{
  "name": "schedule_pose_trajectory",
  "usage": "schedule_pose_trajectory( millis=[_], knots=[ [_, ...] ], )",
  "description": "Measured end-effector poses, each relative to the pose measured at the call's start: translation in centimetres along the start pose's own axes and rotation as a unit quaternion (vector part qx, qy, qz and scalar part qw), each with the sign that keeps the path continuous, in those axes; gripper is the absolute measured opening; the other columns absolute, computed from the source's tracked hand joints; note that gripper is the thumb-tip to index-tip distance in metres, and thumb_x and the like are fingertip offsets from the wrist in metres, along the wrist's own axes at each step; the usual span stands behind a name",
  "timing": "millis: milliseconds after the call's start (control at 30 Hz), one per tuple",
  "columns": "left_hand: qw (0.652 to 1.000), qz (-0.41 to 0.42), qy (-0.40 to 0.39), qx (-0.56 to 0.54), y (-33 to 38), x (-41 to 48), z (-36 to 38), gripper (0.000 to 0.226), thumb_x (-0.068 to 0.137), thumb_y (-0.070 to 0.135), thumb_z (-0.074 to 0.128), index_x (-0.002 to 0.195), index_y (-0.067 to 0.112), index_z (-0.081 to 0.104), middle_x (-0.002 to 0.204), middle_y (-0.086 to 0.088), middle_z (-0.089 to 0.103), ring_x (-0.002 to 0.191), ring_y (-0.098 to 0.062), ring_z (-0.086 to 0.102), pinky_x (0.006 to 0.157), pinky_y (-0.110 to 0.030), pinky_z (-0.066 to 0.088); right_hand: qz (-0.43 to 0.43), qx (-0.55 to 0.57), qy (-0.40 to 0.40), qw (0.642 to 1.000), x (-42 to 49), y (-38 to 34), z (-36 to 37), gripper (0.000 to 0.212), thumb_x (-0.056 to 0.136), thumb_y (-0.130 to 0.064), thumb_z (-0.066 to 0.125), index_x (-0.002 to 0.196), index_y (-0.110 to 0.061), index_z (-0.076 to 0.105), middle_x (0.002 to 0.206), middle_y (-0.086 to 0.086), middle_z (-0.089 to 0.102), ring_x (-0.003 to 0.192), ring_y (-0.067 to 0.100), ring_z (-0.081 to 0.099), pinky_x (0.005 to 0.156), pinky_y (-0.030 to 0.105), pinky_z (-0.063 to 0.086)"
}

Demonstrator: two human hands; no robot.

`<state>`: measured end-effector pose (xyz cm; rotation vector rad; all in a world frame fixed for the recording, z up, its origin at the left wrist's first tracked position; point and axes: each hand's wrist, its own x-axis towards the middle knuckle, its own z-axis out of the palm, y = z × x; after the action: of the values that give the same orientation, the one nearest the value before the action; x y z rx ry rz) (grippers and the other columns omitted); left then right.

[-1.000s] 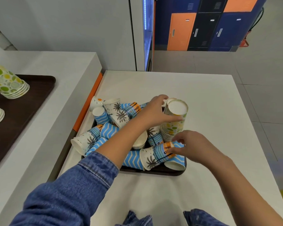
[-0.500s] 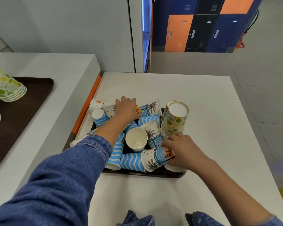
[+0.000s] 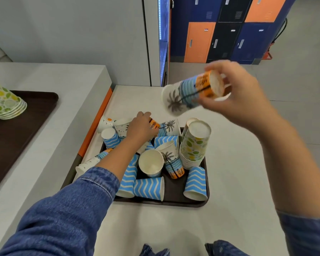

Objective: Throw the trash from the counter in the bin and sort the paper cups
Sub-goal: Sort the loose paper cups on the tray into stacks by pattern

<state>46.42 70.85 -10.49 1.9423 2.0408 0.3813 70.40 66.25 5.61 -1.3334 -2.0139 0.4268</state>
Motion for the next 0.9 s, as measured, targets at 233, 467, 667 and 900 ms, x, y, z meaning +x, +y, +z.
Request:
schedule_pose_trajectory(
  millis=[233,467,667,900],
  knots=[
    [0.982,-0.025,0.11,-0.154,0.0,-1.0,-2.8,0.069,0.08,0.036,0.068,0.14,0.013,0.041,0.129,-0.01,0.047,0.114,-0.025,0.052,0.085,-0.03,0.041,0.117,-0.157,-0.106,0.975,5.6,6.8,5.1,0.071,0.075,-0.036,0.075,0.138,-0.029,0.044,0.131,0.008,0.048,0.114,0.03,0.05,0.079,0.037,0.045],
    [0.942,-0.027,0.167,-0.29,0.7,-0.5,-6.2,0.065,0.08,0.031,0.072,0.137,0.013,0.047,0.129,-0.009,0.045,0.113,-0.02,0.053,0.094,-0.03,0.046,0.104,-0.179,-0.231,0.951,5.8,11.3,9.6,0.066,0.074,-0.032,0.076,0.134,-0.029,0.05,0.122,0.009,0.051,0.112,0.032,0.051,0.081,0.032,0.038],
    [0.91,0.035,0.161,-0.382,4.4,0.8,-7.2,0.055,0.078,0.026,0.075,0.127,0.018,0.052,0.125,-0.005,0.051,0.106,-0.012,0.055,0.079,-0.013,0.047,0.114,-0.155,-0.284,0.939,5.2,13.8,11.0,0.044,0.097,-0.017,0.047,0.14,-0.023,0.042,0.136,0.01,0.051,0.122,0.029,0.048,0.091,0.031,0.036],
    [0.904,0.083,0.06,-0.416,9.3,3.3,-4.7,0.056,0.072,0.02,0.08,0.12,0.016,0.052,0.124,-0.007,0.054,0.106,-0.015,0.057,0.083,-0.02,0.05,0.178,-0.119,-0.303,0.929,3.8,15.3,9.2,0.096,0.075,-0.014,0.077,0.15,-0.023,0.019,0.134,0.006,0.051,0.109,0.022,0.056,0.084,0.03,0.046]
  ],
)
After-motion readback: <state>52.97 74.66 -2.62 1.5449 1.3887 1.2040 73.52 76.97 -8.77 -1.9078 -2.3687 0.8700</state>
